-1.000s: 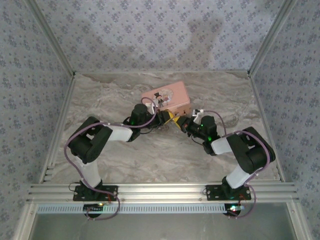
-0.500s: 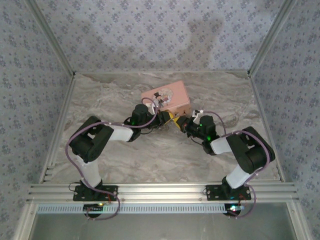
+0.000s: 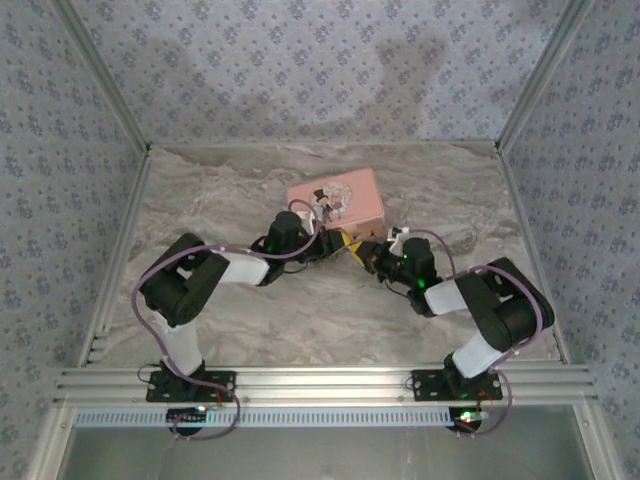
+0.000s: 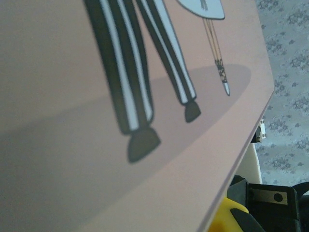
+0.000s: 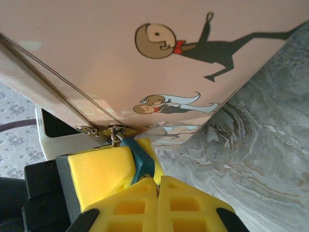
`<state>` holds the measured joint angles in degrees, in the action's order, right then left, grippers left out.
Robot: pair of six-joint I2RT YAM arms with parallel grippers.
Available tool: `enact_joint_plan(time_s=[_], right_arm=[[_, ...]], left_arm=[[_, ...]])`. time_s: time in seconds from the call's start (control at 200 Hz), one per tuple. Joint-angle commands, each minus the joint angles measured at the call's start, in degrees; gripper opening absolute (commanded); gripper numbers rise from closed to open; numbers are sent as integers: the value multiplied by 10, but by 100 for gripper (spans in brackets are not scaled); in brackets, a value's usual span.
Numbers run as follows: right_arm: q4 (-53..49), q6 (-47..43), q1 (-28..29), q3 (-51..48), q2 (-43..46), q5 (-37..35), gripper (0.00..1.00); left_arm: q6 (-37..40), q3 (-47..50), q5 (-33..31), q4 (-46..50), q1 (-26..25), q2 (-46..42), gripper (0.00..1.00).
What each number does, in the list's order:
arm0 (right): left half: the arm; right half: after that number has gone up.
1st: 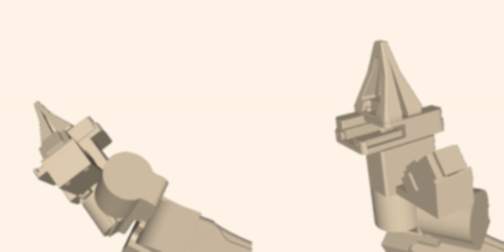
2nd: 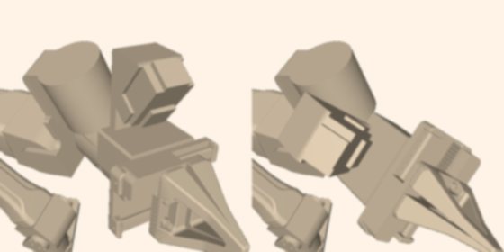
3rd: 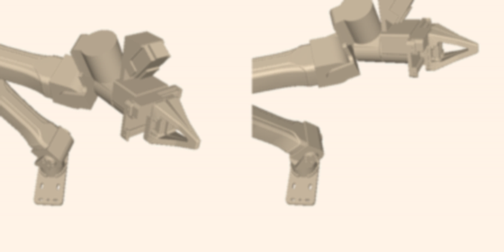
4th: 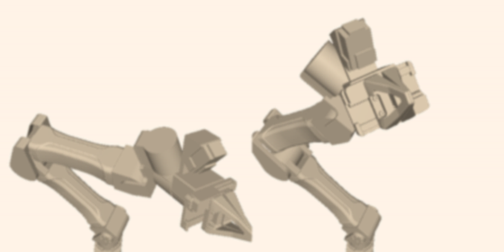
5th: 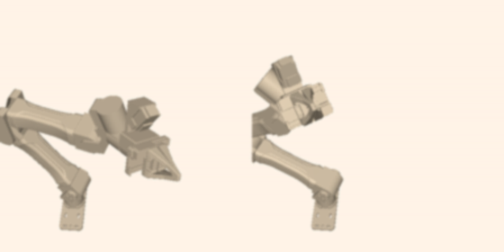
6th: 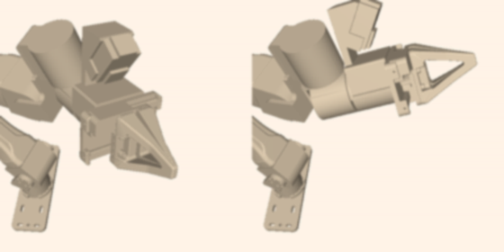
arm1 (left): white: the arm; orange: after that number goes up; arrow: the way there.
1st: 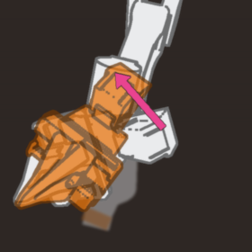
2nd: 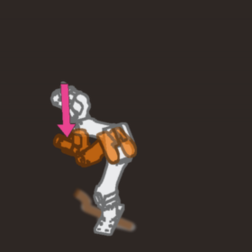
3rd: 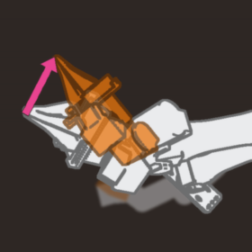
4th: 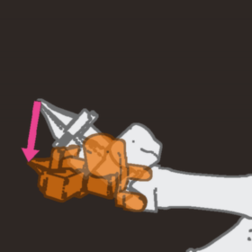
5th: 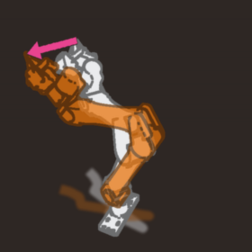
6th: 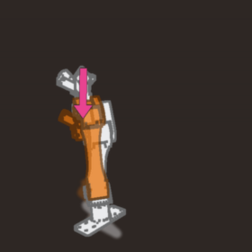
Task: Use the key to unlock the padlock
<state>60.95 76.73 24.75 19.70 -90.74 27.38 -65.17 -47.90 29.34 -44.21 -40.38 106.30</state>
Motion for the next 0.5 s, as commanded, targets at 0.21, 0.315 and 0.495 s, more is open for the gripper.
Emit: enact_joint_plan(time_s=[0.21,0.315,0.495], right_arm=[[-64,-62,3,2,60,44,13],[-108,-80,-6,-16,91,42,26],[-217,-124,-16,-36,165,36,39]], left_arm=[[16,-15,116,47,-38,-29,0],[14,-17,113,55,-24,-30,0],[23,-33,113,80,-17,-30,0]])
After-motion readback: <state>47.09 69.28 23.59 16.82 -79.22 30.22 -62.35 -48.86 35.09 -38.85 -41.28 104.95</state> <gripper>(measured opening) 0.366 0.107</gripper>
